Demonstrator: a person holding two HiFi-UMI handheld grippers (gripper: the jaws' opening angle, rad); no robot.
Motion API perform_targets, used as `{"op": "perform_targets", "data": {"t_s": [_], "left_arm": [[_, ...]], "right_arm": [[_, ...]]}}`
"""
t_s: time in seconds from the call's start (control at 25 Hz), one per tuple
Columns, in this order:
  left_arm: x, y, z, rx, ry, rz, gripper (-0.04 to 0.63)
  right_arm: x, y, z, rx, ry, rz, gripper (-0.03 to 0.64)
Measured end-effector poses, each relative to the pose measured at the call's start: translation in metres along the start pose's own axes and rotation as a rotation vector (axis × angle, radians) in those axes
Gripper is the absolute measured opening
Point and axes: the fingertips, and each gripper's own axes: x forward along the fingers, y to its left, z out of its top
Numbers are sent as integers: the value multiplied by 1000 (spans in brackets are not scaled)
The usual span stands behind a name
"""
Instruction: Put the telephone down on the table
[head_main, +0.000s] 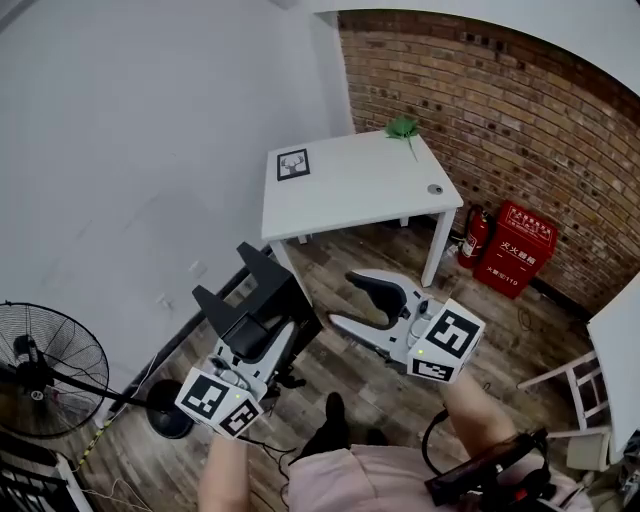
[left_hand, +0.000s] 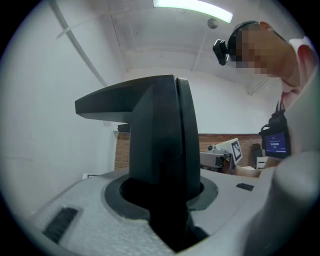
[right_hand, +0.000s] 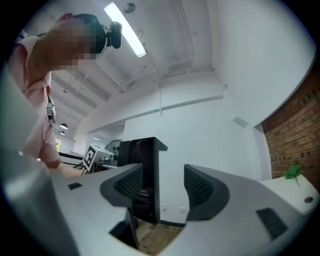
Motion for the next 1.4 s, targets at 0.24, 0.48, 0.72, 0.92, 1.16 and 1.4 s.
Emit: {"op": "perform_targets", "data": {"t_s": [0.24,0.48,0.72,0.92,1.16,1.4], "left_arm": [[21,5,-9,20,33,-303,163],[46,26,-25,-51,41,-496,163],[61,58,-30,-97,49,-607,163],[69,79,-34,-82,90,-669,163],[78,113,-47,-53,133,-695,163],[96,128,-55,-87,152,-726,163]], "right_arm": [[29,-2,-6,64,31,198,313],[70,-27,-20,118,21,286,339],[111,-43,-30,157,11,327,331],[134,-50,-30,134,2,349,209],[160,-68,-46,128,25,316,173],[168,-91,-55,137,56,277,173]]}}
